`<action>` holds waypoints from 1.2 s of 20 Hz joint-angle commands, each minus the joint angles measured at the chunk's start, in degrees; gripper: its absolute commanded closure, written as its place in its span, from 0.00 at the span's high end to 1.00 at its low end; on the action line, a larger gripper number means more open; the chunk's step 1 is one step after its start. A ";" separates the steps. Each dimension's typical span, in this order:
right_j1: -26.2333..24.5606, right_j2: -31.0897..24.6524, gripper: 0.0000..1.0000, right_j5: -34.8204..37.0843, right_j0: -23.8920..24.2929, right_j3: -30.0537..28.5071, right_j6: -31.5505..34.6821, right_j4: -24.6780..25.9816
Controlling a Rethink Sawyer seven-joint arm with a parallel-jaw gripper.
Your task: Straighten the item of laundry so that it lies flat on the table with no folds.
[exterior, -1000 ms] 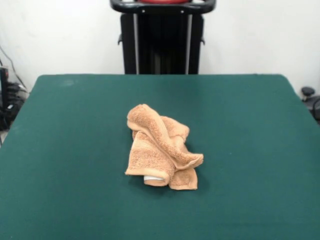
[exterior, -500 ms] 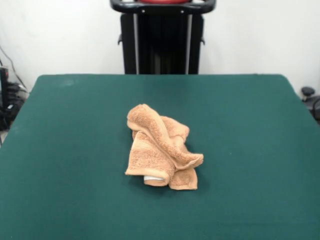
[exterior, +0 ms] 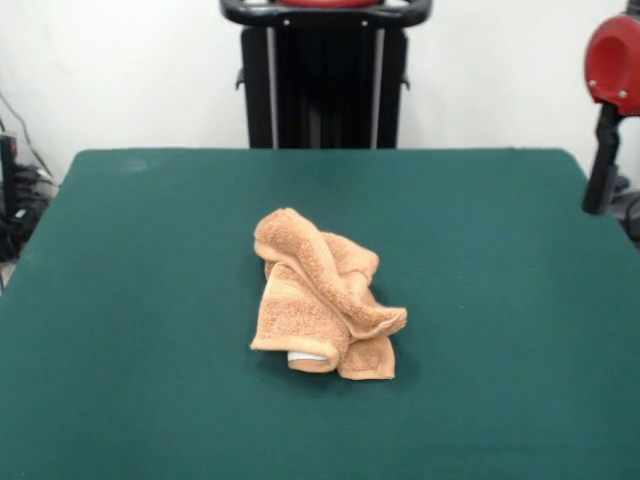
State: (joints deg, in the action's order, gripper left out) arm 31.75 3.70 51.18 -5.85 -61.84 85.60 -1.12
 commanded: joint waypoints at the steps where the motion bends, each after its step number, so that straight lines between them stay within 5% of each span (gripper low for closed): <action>1: 2.26 -7.02 1.00 -2.87 0.96 -18.32 -6.27 3.86; 11: 3.45 -8.86 1.00 -7.86 3.14 -22.56 -4.15 7.40; 24: 2.01 -12.15 1.00 -8.37 7.01 -18.66 -5.54 11.35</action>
State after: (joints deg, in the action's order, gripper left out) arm 36.29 -1.37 44.09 0.32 -73.43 85.60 7.75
